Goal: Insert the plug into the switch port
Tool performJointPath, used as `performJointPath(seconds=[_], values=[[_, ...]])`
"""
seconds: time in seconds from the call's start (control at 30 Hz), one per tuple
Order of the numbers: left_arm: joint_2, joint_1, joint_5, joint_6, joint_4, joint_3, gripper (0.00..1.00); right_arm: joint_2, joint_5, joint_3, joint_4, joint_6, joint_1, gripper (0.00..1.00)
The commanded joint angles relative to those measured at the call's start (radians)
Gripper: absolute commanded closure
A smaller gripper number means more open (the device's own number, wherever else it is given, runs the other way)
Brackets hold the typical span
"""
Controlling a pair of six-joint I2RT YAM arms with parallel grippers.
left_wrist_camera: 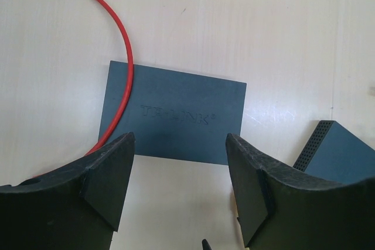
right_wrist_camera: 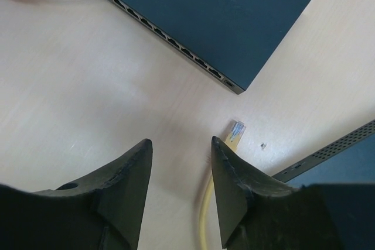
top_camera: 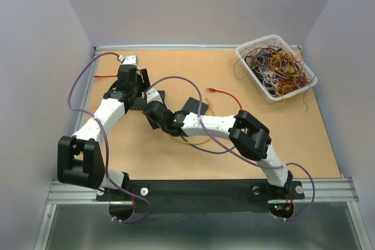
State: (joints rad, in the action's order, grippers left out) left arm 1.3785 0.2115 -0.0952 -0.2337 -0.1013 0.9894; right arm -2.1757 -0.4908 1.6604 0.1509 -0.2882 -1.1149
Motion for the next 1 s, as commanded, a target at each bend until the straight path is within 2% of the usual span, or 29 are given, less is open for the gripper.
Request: performJointPath(seconds=[0.0, 0.2, 0.53, 0.83, 0.97], values=[[-0.039, 0.011, 0.058, -0.007, 0.006, -0.005, 0.25, -0.056, -0.031, -0.014, 0.125, -0.084, 0.061, 0.49], [-0.062, 0.011, -0.004, -0.016, 0.006, -0.014, 0.09, -0.038, -0.032, -0.042, 0.127, -0.103, 0.07, 0.46], [-0.062, 0.003, -0.205, -0.058, -0.04, -0.003, 0.02, 0.017, -0.049, -0.096, 0.125, -0.138, 0.07, 0.45], [-0.038, -0.011, -0.219, -0.067, -0.055, 0.006, 0.01, -0.007, -0.028, -0.079, 0.125, -0.144, 0.07, 0.44], [-0.039, -0.009, -0.224, -0.064, -0.057, 0.005, 0.01, -0.019, 0.003, -0.071, 0.125, -0.147, 0.07, 0.55]])
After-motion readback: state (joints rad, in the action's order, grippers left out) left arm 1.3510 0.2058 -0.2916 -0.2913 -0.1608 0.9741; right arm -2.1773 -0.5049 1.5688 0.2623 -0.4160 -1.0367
